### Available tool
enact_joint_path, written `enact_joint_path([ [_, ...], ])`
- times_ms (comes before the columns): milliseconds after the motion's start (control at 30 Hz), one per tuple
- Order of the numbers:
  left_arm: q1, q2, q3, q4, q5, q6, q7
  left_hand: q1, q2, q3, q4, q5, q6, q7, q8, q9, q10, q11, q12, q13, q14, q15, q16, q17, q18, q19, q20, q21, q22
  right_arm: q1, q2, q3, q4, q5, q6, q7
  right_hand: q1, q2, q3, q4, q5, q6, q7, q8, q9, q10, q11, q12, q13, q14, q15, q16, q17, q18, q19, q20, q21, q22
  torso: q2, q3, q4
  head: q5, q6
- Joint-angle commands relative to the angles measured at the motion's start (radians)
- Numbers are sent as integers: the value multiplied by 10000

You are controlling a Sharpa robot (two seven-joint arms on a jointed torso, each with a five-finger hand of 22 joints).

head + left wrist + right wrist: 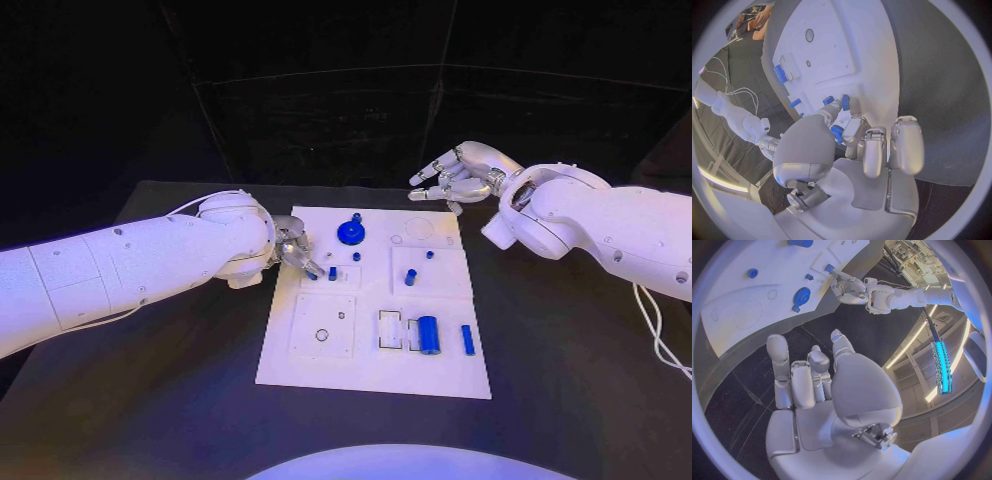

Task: Assemble the parts on the task board

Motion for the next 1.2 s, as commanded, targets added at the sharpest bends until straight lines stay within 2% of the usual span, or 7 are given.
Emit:
enact_joint_path([
  [33,25,-5,11,47,-70,8,-30,-83,63,-130,53,50,69,29,-10,-25,58,7,29,15,1040,-58,31,2634,-108,211,20,49,70,21,8,6,9,-12,-15,89,-14,81,-27,21,39,-26,-40,57,13,20,-12,-53,-13,357,-28,-62,-18,174,67,0,-36,-14,5,-1,3,-1,6],
  [500,46,-14,15,77,-70,-73,-69,-263,166,-442,334,51,73,28,16,-74,73,7,28,49,1040,-60,31,2634,-115,226,19,77,119,21,7,6,11,-12,35,100,-38,67,-51,37,30,-19,-41,61,14,13,-11,-65,-26,354,-28,-73,-27,175,62,1,-46,-27,-2,-4,1,11,-14],
  [933,98,-171,41,190,50,-375,-18,-414,85,-866,570,35,-2,49,20,-120,-26,18,-148,-143,1040,-63,31,2634,-67,151,14,-92,-79,21,1,6,0,-12,31,89,-35,61,-57,35,17,-18,-42,61,14,10,-12,-72,-33,353,-28,-79,-34,176,60,1,-50,-32,0,-13,5,6,-6],
  [1000,160,-243,54,225,300,-684,130,-393,67,-1075,646,41,-166,103,-30,-155,-273,55,-526,-604,1040,-47,31,2634,-3,38,21,-338,-369,21,2,6,-4,-12,27,89,-36,61,-58,36,16,-18,-41,61,14,11,-12,-69,-30,353,-28,-79,-33,176,59,1,-50,-33,-3,-12,9,3,-4],
  [1100,273,-344,67,249,911,-1293,518,-162,61,-1583,798,68,-714,316,-205,-282,-1373,238,-2152,-2524,985,76,-83,2439,210,-388,111,-1250,-1396,21,8,6,-11,-12,22,90,-36,61,-58,36,16,-18,-41,61,14,11,-12,-69,-30,353,-28,-79,-33,176,59,1,-50,-33,-1,-7,6,10,-8],
  [1167,342,-410,71,244,1476,-1679,928,21,57,-1897,937,80,-1166,516,-412,-433,-2378,420,-3538,-4063,733,224,-614,1610,417,-841,213,-2212,-2438,21,16,6,-19,-12,19,91,-36,61,-58,36,16,-18,-41,61,14,11,-12,-69,-30,353,-28,-79,-33,176,59,1,-50,-33,2,-2,2,5,11],
  [1200,379,-440,72,222,1893,-1901,1262,197,35,-2140,1034,77,-1574,723,-611,-574,-2883,614,-3962,-4363,268,373,-1528,352,711,-1604,338,-3731,-4038,21,20,6,-25,-12,16,92,-39,59,-62,39,12,-18,-41,61,14,9,-12,-74,-35,352,-28,-83,-39,176,58,1,-52,-36,-1,-3,-1,1,8],
])
